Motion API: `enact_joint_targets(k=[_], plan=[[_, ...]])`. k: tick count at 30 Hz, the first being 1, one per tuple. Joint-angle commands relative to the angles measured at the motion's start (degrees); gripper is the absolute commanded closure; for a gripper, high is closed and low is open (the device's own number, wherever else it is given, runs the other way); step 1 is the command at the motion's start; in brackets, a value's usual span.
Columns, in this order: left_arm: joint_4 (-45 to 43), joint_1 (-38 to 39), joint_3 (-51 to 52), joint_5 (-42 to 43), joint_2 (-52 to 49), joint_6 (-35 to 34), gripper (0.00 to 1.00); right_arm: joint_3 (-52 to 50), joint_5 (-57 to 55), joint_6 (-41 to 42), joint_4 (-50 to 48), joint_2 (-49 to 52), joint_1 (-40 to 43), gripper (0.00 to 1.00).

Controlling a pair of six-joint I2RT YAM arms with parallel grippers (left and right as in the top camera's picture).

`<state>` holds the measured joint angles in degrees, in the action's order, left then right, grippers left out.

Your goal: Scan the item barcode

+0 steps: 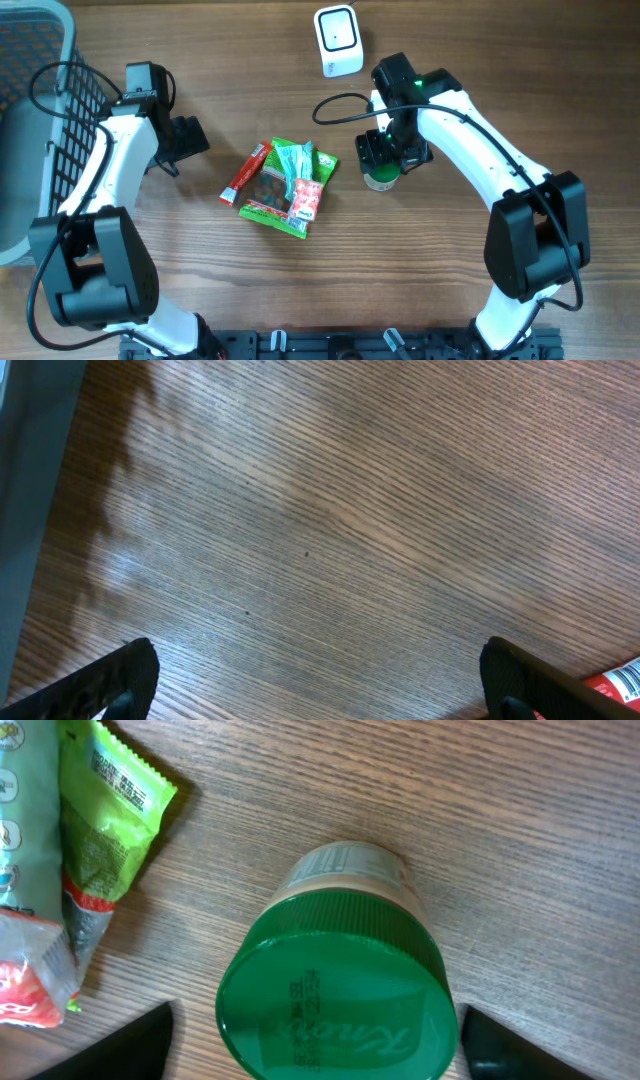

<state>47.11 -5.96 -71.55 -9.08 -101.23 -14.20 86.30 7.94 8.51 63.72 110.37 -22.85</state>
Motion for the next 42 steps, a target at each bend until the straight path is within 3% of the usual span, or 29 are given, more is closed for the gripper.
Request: enact_joint_targets(k=[1, 5, 9, 19, 22, 24, 30, 42], plan=[[0.0, -0.3, -0.9, 0.3, 1.0, 0.5, 0.00, 1.0, 1.1, -0.6, -1.1, 0.8, -0.2, 0.00], [0.0, -0.3, -0.9, 0.3, 1.0, 0.5, 0.00, 1.0, 1.0, -0.3, -1.8, 0.8, -0.1, 0.00], [0.0, -0.3, -0.9, 0.3, 1.0, 0.5, 0.00, 1.0, -4.5, 7.8, -2.0, 0.8, 0.3, 0.02], [0.0, -0.3, -0.9, 0.3, 1.0, 0.5, 0.00, -7.3, -1.7, 9.8, -10.7, 0.8, 0.2, 0.01], [0.0, -0.3, -0.9, 0.3, 1.0, 0.5, 0.00, -10.0, -1.7, 9.9, -15.0, 0.8, -0.6, 0.06], [0.0, -0.3, -0.9, 0.3, 1.0, 0.5, 0.00, -10.9, -3.5, 10.0, -17.0, 0.8, -1.8, 0.15], [0.0, -0.3, -0.9, 0.3, 1.0, 0.5, 0.00, -10.9, -12.7, 11.2, -16.7, 0.8, -5.6, 0.18], [0.0, -0.3, -0.9, 0.3, 1.0, 0.5, 0.00, -10.9, -12.9, 14.4, -16.1, 0.8, -6.2, 0.19]])
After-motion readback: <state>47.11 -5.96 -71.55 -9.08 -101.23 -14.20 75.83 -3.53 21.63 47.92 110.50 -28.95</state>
